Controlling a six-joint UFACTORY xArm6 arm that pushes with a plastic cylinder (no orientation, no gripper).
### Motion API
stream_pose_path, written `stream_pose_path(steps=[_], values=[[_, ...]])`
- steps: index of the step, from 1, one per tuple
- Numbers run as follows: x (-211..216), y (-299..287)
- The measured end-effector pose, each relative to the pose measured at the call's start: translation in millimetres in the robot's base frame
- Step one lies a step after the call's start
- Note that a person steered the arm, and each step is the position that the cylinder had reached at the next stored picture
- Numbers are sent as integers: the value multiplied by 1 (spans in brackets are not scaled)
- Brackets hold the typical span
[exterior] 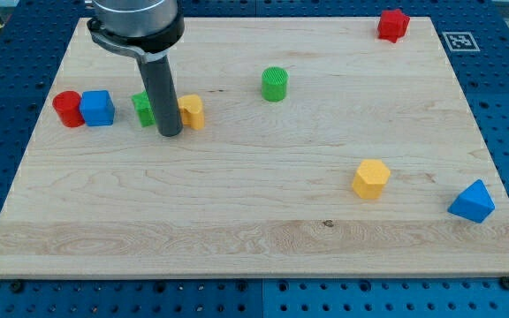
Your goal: Push the green star along with blue cube and red circle towards center left
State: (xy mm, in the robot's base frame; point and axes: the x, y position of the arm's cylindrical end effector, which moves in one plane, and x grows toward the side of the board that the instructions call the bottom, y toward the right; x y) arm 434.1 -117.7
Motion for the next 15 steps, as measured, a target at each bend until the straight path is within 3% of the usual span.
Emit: stream_pose_path(steps=[8, 15], values=[[-35, 6], [-37, -10]])
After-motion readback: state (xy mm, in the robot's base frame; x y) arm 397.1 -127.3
